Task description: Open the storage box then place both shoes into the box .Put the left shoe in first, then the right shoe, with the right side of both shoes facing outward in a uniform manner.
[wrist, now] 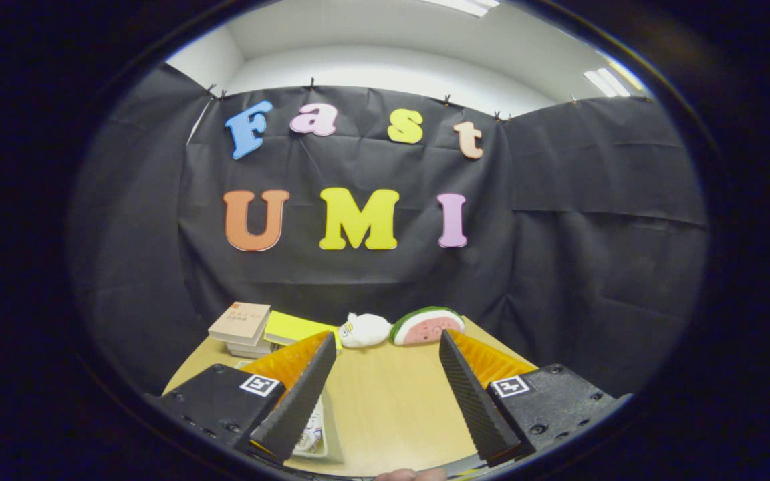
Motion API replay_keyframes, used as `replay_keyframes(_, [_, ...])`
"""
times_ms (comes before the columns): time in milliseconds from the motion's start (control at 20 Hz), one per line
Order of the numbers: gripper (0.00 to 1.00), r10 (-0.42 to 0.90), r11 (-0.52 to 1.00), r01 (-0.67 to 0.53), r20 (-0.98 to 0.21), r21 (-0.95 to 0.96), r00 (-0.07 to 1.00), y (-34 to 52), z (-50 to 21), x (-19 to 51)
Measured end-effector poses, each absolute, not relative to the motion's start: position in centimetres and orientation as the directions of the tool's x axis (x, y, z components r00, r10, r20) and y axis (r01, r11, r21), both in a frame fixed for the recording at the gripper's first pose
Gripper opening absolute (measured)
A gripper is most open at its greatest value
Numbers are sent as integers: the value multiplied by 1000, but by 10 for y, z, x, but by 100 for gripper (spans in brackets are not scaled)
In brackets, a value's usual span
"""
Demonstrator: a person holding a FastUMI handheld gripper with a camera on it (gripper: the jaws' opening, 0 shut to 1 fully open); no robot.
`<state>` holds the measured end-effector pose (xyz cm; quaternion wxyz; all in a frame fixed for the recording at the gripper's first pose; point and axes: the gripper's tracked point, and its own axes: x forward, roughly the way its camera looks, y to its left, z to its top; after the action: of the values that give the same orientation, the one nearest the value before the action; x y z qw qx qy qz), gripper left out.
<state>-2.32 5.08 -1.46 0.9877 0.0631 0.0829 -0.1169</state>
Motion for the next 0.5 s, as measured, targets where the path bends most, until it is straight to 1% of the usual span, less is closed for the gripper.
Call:
replay_keyframes(100, [99, -244, 961, 261, -162, 96, 956, 45, -8, -29])
replay_keyframes(250, [99, -230, 962, 251, -176, 106, 957, 54, -11, -28])
replay_keyframes(500, [99, -179, 975, 198, -175, 102, 968, 82, -12, -23])
